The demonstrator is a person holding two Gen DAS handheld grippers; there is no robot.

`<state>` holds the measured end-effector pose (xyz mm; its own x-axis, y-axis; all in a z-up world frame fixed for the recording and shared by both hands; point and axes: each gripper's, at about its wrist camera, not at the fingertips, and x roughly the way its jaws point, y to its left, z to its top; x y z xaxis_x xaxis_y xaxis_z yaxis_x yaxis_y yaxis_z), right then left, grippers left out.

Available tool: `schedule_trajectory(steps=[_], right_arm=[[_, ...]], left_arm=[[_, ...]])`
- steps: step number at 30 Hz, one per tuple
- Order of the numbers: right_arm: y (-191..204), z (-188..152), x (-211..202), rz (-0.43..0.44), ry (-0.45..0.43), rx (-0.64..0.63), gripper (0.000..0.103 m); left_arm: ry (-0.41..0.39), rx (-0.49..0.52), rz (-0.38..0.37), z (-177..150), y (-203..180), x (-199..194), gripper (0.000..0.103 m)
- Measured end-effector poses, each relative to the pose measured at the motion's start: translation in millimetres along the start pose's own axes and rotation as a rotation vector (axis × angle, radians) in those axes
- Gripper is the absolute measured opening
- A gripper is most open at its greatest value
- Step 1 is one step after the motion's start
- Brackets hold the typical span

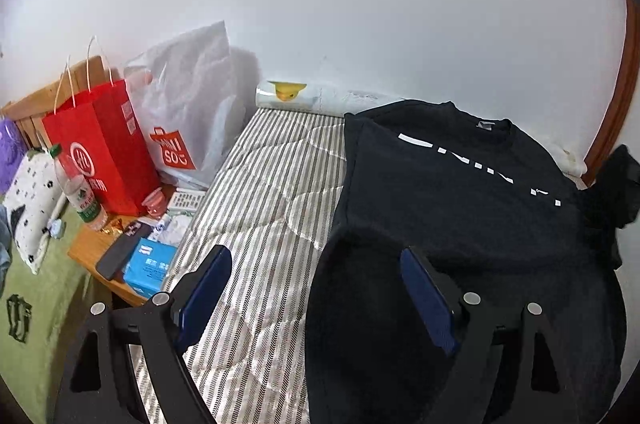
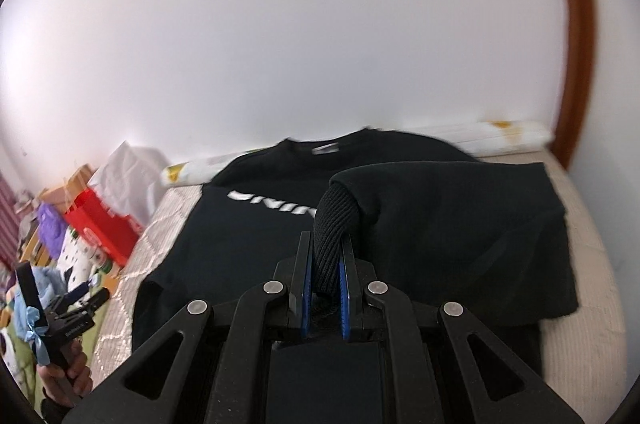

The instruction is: Fold small clothes

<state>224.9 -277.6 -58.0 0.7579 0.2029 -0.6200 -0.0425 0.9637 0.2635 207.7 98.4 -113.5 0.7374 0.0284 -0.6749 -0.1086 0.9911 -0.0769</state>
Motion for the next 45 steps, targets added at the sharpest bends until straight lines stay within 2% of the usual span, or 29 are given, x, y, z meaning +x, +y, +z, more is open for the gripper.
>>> schedule_trajectory(steps=[4,9,14,16,17,18,20,24,30,34,37,39,41,43,44,45], right_arm=[[28.5,5.7,26.7,0.074,0.000,0.003,0.011],[65.5,10.9,64.6,0.190,0.016,-0.021,0.011],[81.8,3.6,105.4,0.246,0.051,-0.035,0.013],[84.9,-0.4,116.2,0.251,0.060,-0.056,0.026],[86.9,-2.6,117.4,0.267,0.057,-0.088,0.043],[86.8,-5.0,113.4,0.275,0.043,-0.121,0.054],[80.2,-8.8,100.8,0.242,0.014,-0.162,0.060],[34.0,-14.2,74.5,0.159,0.015,-0.161,0.060],[-69.3,-38.5,38.0,-0.154,0.011,-0.136,0.060],[-131.1,-59.7,25.2,-0.327,0.062,-0.091,0.060],[-167.0,-72.2,25.9,-0.349,0.102,-0.030,0.060],[-180.5,-76.0,28.5,-0.345,0.111,0.001,0.060],[-184.9,-76.3,34.7,-0.327,0.111,0.021,0.060],[-185.1,-73.7,40.5,-0.289,0.112,0.025,0.060],[-182.9,-72.4,45.0,-0.275,0.114,0.022,0.060],[-181.1,-70.8,51.8,-0.272,0.120,0.017,0.060]], left_arm=[[0.003,-0.029,-0.040,-7.0,10.9,9.7,0.085],[0.005,-0.049,-0.043,-8.0,17.1,20.4,0.085],[0.015,-0.064,-0.050,-6.0,13.1,30.2,0.085],[0.023,-0.058,-0.046,-3.6,6.7,34.6,0.085],[0.029,-0.053,-0.044,-2.2,2.7,36.6,0.085],[0.033,-0.045,-0.045,-0.4,-3.1,38.3,0.085],[0.034,-0.028,-0.056,2.4,-14.2,40.8,0.085],[0.053,0.011,-0.096,5.9,-48.7,52.8,0.085],[0.086,0.085,-0.153,15.2,-108.6,82.1,0.085],[0.109,0.149,-0.115,18.7,-138.9,113.0,0.080],[0.146,0.141,-0.107,20.5,-145.1,134.8,0.071],[0.183,0.142,-0.121,20.9,-151.2,149.6,0.071],[0.175,0.138,-0.122,20.0,-155.8,154.3,0.069],[0.167,0.144,-0.143,20.1,-159.6,154.6,0.054],[0.167,0.139,-0.166,20.8,-162.0,154.3,0.040],[0.164,0.135,-0.156,21.5,-163.6,154.7,0.032]])
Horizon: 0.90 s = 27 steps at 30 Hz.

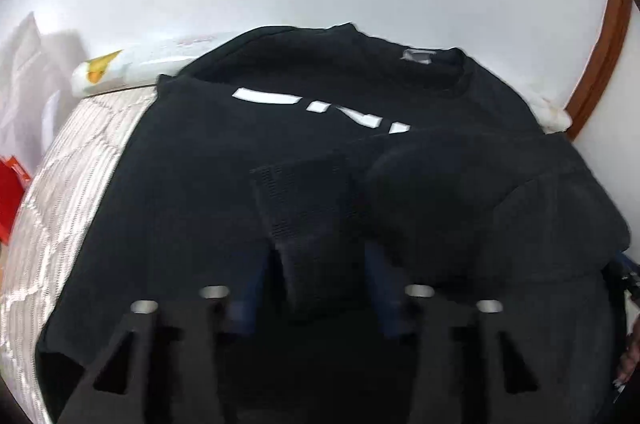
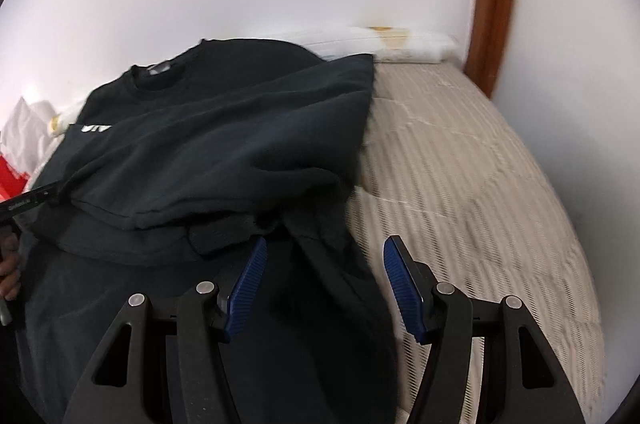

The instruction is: Fold small clothes

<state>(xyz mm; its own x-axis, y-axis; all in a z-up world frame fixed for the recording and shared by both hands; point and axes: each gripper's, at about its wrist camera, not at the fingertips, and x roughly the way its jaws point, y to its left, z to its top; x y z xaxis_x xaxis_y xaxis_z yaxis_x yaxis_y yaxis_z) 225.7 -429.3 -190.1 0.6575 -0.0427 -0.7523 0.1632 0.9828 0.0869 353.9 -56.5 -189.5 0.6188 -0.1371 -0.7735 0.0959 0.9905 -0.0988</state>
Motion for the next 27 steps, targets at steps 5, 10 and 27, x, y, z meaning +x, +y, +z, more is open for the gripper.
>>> schedule_trajectory(steps=[5,10,27], right_arm=[[5.7,5.6,15.7,-0.003,0.037,-0.008,0.060],[5.0,-1.4,-19.5,0.077,-0.017,0.004,0.061],[3.1,7.5,6.2,-0.106,0.020,0.036,0.059]], left_arm=[[-0.041,-0.015,0.036,9.6,-0.2,-6.3,0.008],[-0.127,-0.053,-0.039,25.2,5.2,-36.5,0.007],[-0.354,-0.082,-0.026,66.9,39.4,-128.0,0.006]])
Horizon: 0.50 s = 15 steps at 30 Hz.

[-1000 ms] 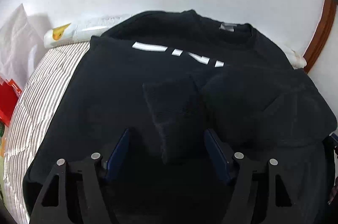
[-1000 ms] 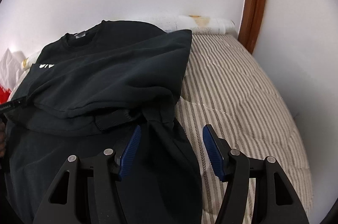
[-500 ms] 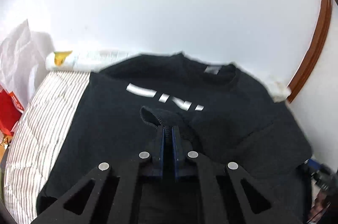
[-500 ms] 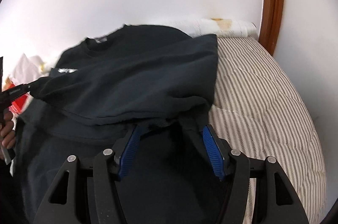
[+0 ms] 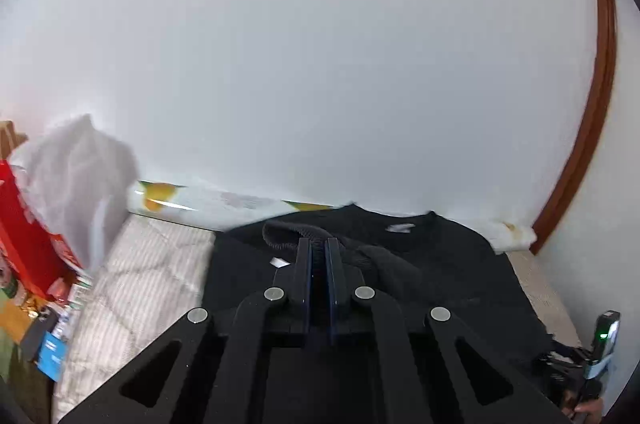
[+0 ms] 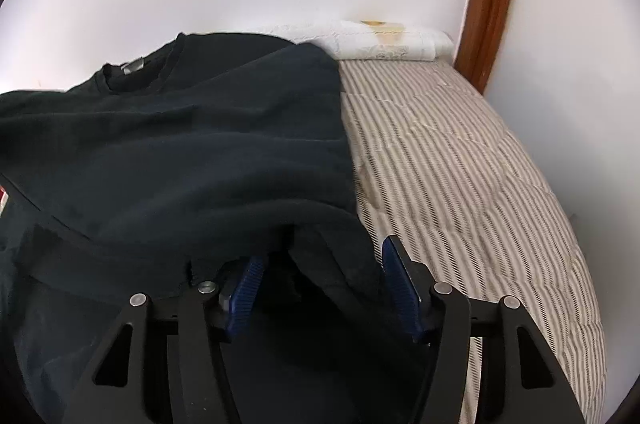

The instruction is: Fold small clothes

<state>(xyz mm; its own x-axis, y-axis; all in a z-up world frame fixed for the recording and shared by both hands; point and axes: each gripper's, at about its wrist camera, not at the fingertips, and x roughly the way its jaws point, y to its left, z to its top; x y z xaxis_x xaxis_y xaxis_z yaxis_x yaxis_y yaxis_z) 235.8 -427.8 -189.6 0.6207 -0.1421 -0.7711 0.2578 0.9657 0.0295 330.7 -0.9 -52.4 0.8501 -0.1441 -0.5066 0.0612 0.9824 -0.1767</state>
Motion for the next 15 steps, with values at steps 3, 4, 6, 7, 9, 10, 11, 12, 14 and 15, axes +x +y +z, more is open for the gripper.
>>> schedule_trajectory(steps=[3,4,6,7,9,10,11,12,14,15], right_arm=[[-3.3,-1.2,-16.0,0.010,-0.027,-0.024,0.059],[-3.0,-2.0,-25.0,0.034,-0.042,-0.046,0.059],[-3.0,-1.9,-38.3,0.076,-0.065,-0.061,0.059],[-2.9,-0.9,-45.3,0.096,-0.081,-0.062,0.059],[-0.2,5.2,-54.4,0.128,-0.117,-0.051,0.059],[1.8,9.0,-54.9,0.142,-0.125,-0.048,0.059],[4.0,13.7,-52.3,0.153,-0.130,-0.042,0.059],[5.7,17.6,-48.6,0.150,-0.132,-0.037,0.059],[11.6,23.2,-34.4,0.133,-0.127,-0.030,0.059],[13.7,24.1,-28.3,0.131,-0.119,-0.031,0.059]], left_arm=[[0.039,-0.027,0.032,-10.3,23.9,6.1,0.006],[0.059,-0.038,0.039,-16.6,31.5,10.1,0.006],[0.108,-0.054,0.045,-34.8,44.3,20.6,0.006],[0.129,-0.055,0.055,-43.1,47.7,25.1,0.006],[0.173,-0.053,0.079,-62.3,52.5,35.9,0.007],[0.196,-0.052,0.084,-69.9,54.2,40.5,0.007],[0.218,-0.048,0.094,-76.9,55.3,44.8,0.008],[0.232,-0.040,0.113,-83.5,56.2,47.9,0.010],[0.236,-0.024,0.139,-91.3,56.5,47.4,0.013],[0.240,-0.014,0.153,-93.8,56.3,47.1,0.023]])
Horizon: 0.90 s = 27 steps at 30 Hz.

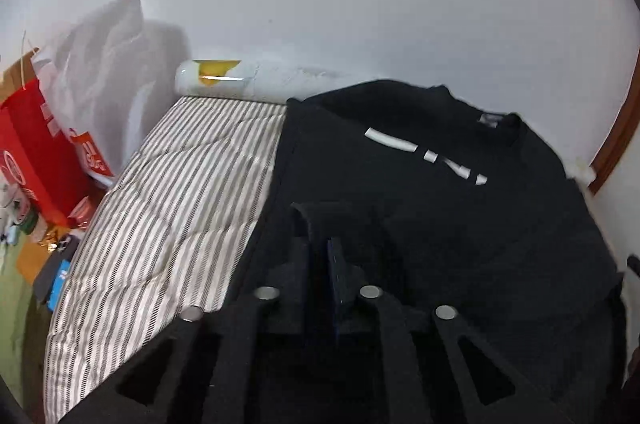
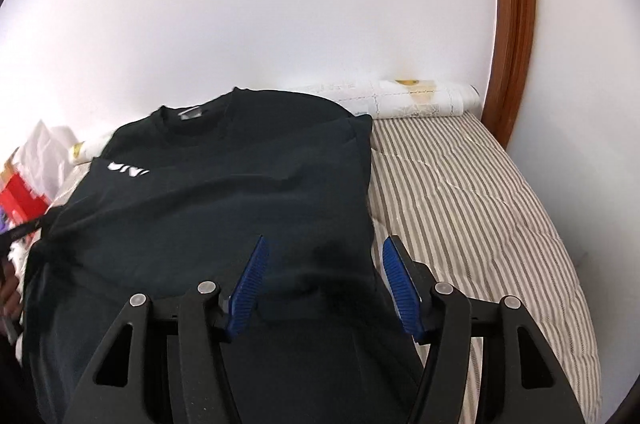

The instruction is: Fold small clothes

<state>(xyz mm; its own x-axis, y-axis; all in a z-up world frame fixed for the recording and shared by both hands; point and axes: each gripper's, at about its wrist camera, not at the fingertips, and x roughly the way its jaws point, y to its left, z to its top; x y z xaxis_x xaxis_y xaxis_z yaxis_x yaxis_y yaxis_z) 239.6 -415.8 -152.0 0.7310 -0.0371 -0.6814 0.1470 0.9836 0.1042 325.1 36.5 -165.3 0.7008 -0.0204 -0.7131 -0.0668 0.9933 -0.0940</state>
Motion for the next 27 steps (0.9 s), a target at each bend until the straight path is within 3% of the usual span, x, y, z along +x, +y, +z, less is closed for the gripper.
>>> schedule_trajectory(steps=[3,6,8,16,23,27], right_arm=[[1.8,-2.8,25.4,0.002,0.041,0.001,0.059],[-2.1,-12.5,46.1,-0.053,0.088,-0.005,0.060],[-9.9,-17.7,50.0,-0.035,0.108,0.038,0.061],[-8.3,-21.5,17.1,-0.005,0.107,0.005,0.061],[-10.5,-38.7,-39.1,0.002,0.018,0.038,0.061],[-5.0,-45.6,-77.1,-0.074,-0.046,-0.021,0.061]], left_arm=[[-0.006,0.021,0.027,-5.5,0.1,0.7,0.046],[0.023,0.051,0.061,-12.7,0.0,10.6,0.046],[0.036,0.061,0.069,-16.7,0.8,13.9,0.046],[0.011,0.044,0.054,-18.3,3.7,-5.1,0.046],[-0.006,0.024,0.059,-35.7,9.6,-45.7,0.046],[-0.028,0.048,0.086,-50.4,11.6,-79.7,0.046]])
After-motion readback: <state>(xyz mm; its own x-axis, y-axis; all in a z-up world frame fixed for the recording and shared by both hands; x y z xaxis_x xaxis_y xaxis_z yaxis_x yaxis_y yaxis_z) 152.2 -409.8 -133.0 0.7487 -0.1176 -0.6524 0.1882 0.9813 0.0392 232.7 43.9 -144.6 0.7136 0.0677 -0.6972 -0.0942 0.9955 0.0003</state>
